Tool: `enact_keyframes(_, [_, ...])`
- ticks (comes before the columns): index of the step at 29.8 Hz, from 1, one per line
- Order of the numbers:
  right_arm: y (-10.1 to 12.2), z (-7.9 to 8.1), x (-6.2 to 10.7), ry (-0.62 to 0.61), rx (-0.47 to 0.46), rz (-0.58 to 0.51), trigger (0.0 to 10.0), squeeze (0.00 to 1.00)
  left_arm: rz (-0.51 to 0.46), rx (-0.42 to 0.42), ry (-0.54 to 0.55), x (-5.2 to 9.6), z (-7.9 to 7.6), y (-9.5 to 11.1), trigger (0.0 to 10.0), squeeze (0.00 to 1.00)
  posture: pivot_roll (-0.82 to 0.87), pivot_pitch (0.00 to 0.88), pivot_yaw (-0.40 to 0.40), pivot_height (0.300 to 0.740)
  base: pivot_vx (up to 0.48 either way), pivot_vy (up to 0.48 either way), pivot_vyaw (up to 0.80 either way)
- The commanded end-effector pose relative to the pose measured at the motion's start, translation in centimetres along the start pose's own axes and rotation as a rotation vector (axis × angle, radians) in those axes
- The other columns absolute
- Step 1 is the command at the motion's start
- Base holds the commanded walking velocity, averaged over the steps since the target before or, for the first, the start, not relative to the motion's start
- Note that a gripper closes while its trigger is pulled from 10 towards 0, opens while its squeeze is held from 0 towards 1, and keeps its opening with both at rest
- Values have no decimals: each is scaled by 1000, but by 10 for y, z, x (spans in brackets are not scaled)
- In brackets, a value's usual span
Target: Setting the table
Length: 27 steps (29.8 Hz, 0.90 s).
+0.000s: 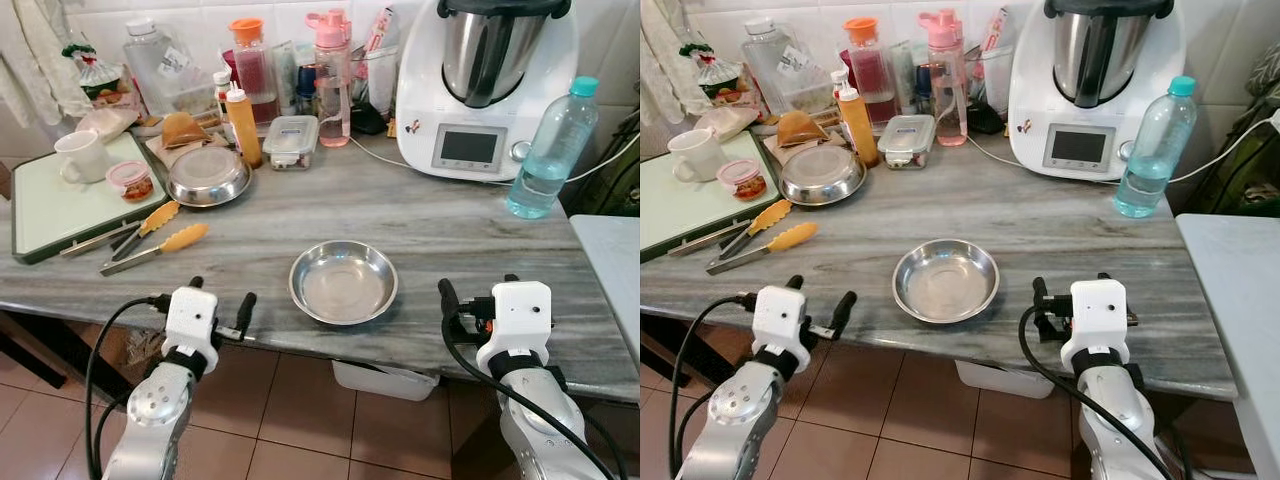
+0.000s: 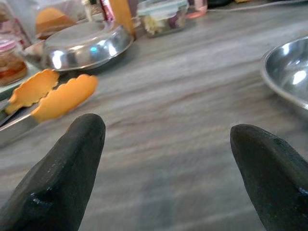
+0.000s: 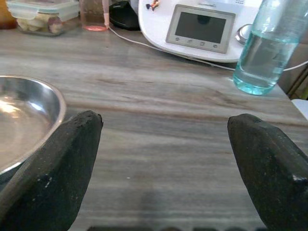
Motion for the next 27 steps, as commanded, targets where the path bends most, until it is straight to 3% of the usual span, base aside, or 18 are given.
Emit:
enact_keyframes(1, [6,2,-1,7,17,-34,10000,0,-21,-23,39,5,9,4,10000,0,-120,4,67,740,0,0,0])
enact_keyframes(5, [-1,6,0,28,-14,18,10000,0,-19,-37,50,10,11,2,10000,0,-114,6,61,740,0,0,0])
enact_keyframes(7, [3,8,1,45,-33,-17,10000,0,-3,-41,48,16,12,-3,10000,0,-109,7,56,740,0,0,0])
enact_keyframes(13, [5,6,-2,45,-64,-19,10000,0,-8,-32,51,15,11,-4,10000,0,-105,9,55,740,0,0,0])
enact_keyframes(27, [3,10,-3,42,-85,-4,10000,0,-12,-17,20,-4,7,5,10000,0,-110,14,75,740,0,0,-717])
Point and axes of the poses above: a point about 5 cm out from each wrist's last joint towards the gripper, its own x axis pointing back from the gripper into the wrist, its own y axis along the axis of the wrist's last joint, z = x × y, the point moved 4 cm from there along -x, pointing out of the wrist towards the gripper, and after that the axes turned 15 degrees about x, right-handed, at the moved point
